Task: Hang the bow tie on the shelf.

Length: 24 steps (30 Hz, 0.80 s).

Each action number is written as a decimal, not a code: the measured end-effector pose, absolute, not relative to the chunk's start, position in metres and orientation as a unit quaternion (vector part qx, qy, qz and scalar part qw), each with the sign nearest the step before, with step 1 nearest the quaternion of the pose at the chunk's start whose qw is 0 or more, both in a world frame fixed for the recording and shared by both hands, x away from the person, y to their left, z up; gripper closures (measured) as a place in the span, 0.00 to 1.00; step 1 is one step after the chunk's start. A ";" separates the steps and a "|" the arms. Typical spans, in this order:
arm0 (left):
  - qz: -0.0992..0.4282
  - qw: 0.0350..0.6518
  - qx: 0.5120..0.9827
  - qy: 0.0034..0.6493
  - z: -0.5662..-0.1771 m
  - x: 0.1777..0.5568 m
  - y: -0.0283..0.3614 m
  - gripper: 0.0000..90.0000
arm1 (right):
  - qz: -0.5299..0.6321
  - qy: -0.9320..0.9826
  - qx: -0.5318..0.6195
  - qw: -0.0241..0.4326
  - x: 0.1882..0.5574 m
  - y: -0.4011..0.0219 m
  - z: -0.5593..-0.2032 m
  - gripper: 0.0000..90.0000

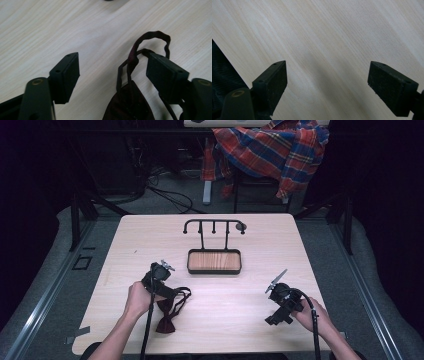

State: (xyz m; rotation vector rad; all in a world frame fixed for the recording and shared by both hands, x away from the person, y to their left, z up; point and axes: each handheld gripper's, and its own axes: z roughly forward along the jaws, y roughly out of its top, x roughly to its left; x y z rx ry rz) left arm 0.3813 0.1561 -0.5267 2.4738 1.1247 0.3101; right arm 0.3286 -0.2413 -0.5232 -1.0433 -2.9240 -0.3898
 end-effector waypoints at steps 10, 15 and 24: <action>0.100 0.186 0.901 0.379 -0.532 0.382 0.143 0.51 | -0.126 -0.934 -0.335 0.003 0.328 -0.241 -0.523 0.18; 0.095 0.171 0.909 0.368 -0.536 0.382 0.139 0.59 | -0.128 -0.933 -0.336 0.005 0.328 -0.241 -0.523 0.18; 0.095 0.145 0.918 0.357 -0.540 0.381 0.136 0.73 | -0.128 -0.934 -0.332 0.007 0.328 -0.242 -0.522 0.18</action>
